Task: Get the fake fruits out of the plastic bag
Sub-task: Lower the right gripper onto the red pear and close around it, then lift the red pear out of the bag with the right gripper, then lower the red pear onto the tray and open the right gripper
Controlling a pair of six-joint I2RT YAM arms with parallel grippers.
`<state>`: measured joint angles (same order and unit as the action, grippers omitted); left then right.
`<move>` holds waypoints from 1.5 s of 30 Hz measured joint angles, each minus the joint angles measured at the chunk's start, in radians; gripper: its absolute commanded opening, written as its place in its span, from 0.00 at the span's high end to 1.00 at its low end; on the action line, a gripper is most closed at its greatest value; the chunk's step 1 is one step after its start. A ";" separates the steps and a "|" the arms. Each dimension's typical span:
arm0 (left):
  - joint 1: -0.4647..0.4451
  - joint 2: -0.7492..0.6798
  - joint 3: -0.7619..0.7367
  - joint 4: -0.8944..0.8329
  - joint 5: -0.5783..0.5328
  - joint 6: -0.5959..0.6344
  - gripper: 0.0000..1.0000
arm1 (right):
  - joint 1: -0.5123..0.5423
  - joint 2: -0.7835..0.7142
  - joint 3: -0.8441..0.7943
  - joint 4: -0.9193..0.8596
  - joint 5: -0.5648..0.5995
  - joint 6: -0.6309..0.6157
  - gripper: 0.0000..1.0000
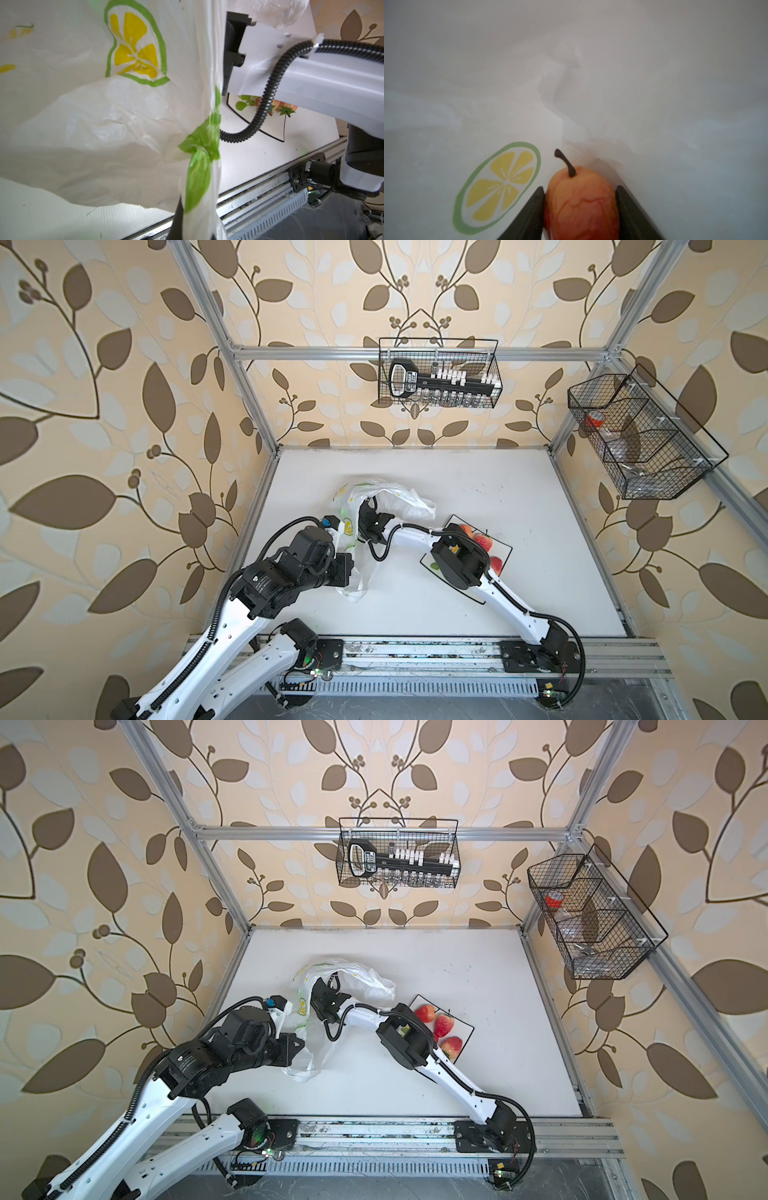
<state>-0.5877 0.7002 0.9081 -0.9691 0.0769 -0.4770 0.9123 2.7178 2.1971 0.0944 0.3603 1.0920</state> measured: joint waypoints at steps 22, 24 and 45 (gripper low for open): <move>0.000 -0.044 -0.104 0.106 -0.086 -0.075 1.00 | 0.011 -0.473 -0.662 0.274 -0.134 -0.133 0.57; 0.000 -0.044 -0.114 0.119 -0.087 -0.078 1.00 | 0.013 -0.523 -0.718 0.289 -0.146 -0.155 0.57; 0.000 -0.022 -0.162 0.233 -0.110 -0.111 1.00 | 0.134 -1.188 -1.323 0.231 -0.171 -0.343 0.57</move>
<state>-0.5877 0.6785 0.7464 -0.7357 -0.0330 -0.5884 1.0466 1.5303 0.8738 0.3256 0.1898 0.7490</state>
